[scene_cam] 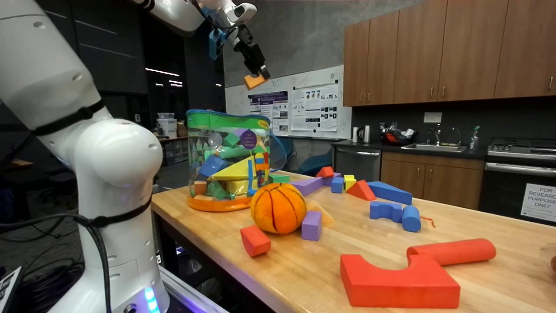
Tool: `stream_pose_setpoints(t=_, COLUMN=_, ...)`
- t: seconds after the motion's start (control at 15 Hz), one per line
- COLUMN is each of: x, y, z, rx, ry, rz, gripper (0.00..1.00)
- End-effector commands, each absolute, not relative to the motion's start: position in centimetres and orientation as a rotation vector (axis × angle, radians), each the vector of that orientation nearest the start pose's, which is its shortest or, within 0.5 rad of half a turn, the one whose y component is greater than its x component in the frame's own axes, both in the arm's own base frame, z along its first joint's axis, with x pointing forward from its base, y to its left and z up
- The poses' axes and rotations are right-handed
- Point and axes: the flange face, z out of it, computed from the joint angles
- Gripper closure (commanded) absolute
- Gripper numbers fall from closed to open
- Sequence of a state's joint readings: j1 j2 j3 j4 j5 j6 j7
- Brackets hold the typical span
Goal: Transfer the cream block to the bag
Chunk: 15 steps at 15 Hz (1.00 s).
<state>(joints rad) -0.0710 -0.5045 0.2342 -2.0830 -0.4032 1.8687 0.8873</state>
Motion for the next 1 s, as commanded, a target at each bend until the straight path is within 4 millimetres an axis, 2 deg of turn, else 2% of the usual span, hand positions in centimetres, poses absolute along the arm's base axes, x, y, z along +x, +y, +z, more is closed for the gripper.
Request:
stream_pose_setpoints(t=0.0, x=41.3, y=7.3, z=65.5, rx=-3.152, ry=0.968, rz=-0.792, gripper=0.84)
stream_pose_setpoints(t=0.2, x=41.4, y=7.6, z=64.2, rx=-3.162, ry=0.898, rz=-0.715, gripper=0.84)
stream_pose_setpoints(t=0.33, x=41.4, y=7.6, z=61.9, rx=-3.208, ry=0.860, rz=-0.659, gripper=0.84)
stream_pose_setpoints(t=0.67, x=40.4, y=7.1, z=53.9, rx=-3.365, ry=0.734, rz=-0.453, gripper=0.84)
stream_pose_setpoints(t=0.8, x=40.1, y=6.9, z=51.8, rx=-3.401, ry=0.696, rz=-0.419, gripper=0.84)
stream_pose_setpoints(t=0.87, x=40.0, y=6.8, z=51.4, rx=-3.409, ry=0.684, rz=-0.448, gripper=0.63)
stream_pose_setpoints(t=0.93, x=39.9, y=6.8, z=51.4, rx=-3.412, ry=0.673, rz=-0.476, gripper=0.34)
